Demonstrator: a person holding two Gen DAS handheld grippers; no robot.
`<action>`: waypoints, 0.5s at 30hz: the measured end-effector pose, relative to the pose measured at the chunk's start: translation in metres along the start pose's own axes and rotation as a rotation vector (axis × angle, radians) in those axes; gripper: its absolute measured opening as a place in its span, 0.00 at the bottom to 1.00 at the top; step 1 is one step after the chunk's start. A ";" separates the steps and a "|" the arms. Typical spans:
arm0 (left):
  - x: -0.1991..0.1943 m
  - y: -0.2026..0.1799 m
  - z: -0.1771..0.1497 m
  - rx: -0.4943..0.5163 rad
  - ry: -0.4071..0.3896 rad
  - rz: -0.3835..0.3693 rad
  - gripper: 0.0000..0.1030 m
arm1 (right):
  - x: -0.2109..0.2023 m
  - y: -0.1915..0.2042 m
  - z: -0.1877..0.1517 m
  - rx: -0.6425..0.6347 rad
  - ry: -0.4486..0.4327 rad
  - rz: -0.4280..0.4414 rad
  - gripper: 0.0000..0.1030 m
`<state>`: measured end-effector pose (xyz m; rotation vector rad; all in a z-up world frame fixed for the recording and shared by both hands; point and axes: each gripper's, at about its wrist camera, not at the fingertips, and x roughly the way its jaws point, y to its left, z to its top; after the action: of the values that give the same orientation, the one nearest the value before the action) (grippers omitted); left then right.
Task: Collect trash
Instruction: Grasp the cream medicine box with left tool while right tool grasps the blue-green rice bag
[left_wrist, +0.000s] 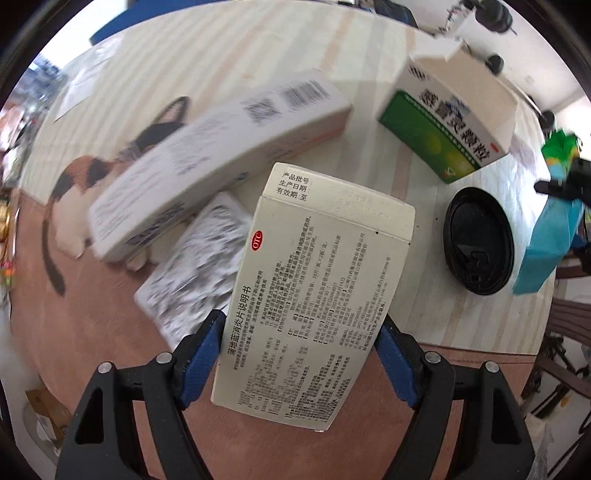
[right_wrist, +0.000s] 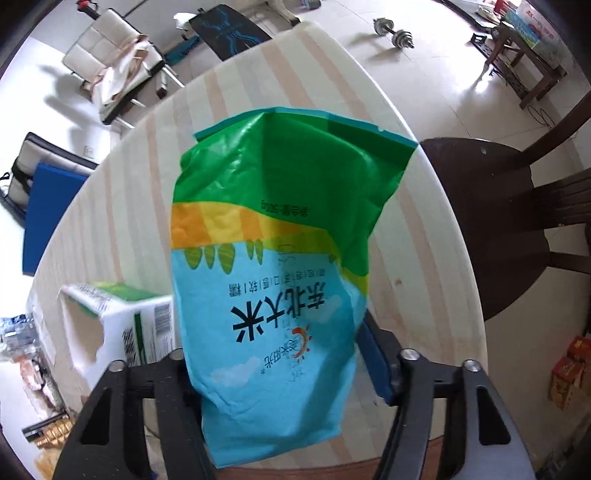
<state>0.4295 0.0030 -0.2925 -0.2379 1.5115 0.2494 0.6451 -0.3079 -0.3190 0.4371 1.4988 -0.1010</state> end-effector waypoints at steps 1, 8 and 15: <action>-0.005 0.003 -0.003 -0.011 -0.012 0.000 0.75 | -0.005 0.002 -0.008 -0.022 -0.001 0.014 0.60; -0.056 0.044 -0.060 -0.111 -0.116 -0.012 0.75 | -0.049 0.017 -0.072 -0.202 0.001 0.098 0.59; -0.102 0.099 -0.157 -0.229 -0.197 -0.052 0.75 | -0.082 0.031 -0.198 -0.403 0.054 0.172 0.59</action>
<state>0.2455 0.0479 -0.1977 -0.4220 1.2802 0.3936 0.4624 -0.2286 -0.2345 0.2421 1.4832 0.3459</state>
